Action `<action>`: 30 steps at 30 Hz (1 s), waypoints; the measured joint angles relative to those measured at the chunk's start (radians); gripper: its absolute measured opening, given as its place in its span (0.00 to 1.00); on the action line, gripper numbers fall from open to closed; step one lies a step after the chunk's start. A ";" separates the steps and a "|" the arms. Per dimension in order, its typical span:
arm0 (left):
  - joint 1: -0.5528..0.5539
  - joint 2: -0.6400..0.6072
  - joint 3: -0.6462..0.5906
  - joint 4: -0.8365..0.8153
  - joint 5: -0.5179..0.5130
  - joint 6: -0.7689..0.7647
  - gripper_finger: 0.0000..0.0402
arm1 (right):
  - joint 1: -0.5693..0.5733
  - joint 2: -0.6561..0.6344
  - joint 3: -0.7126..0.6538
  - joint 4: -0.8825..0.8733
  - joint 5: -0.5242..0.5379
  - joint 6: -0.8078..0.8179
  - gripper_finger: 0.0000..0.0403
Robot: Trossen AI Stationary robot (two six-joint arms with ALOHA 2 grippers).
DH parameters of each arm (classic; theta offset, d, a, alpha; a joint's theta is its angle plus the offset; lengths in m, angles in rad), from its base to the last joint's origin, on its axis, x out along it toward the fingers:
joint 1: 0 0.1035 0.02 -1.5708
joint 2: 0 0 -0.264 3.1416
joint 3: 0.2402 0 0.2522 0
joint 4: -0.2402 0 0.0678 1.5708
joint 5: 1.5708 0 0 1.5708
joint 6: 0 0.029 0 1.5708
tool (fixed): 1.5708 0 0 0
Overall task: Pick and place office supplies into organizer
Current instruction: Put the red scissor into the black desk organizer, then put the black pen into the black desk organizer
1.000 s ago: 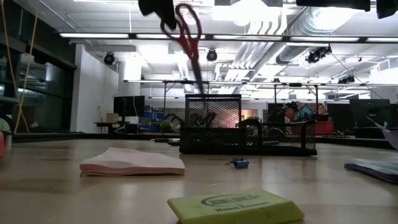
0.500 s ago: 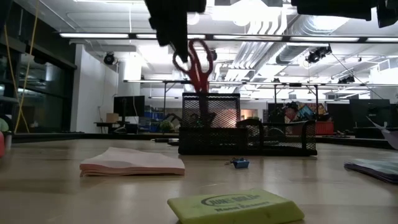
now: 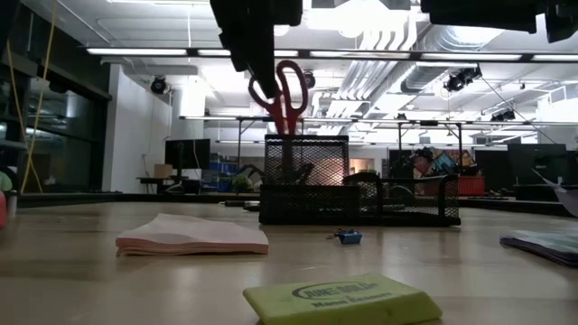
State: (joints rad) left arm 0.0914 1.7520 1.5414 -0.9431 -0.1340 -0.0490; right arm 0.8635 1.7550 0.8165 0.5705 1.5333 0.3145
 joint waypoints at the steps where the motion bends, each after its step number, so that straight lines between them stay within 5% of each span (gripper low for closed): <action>1: 0.000 -0.005 0.000 0.000 -0.013 -0.003 0.12 | -0.002 0.000 0.000 -0.002 0.000 0.000 0.27; 8: 0.000 -0.046 0.001 0.009 0.007 0.016 0.21 | -0.013 0.000 0.000 -0.003 -0.003 0.003 0.27; 21: -0.007 -0.105 0.005 0.001 -0.069 0.053 0.57 | -0.020 0.000 0.000 -0.030 -0.019 0.017 0.27; 30: -0.102 -0.208 0.005 0.035 -0.100 0.072 0.59 | -0.027 0.000 0.000 -0.235 -0.026 0.198 0.27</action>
State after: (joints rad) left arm -0.0110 1.5440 1.5465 -0.9076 -0.2342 0.0225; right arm 0.8360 1.7550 0.8161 0.3359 1.5069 0.5128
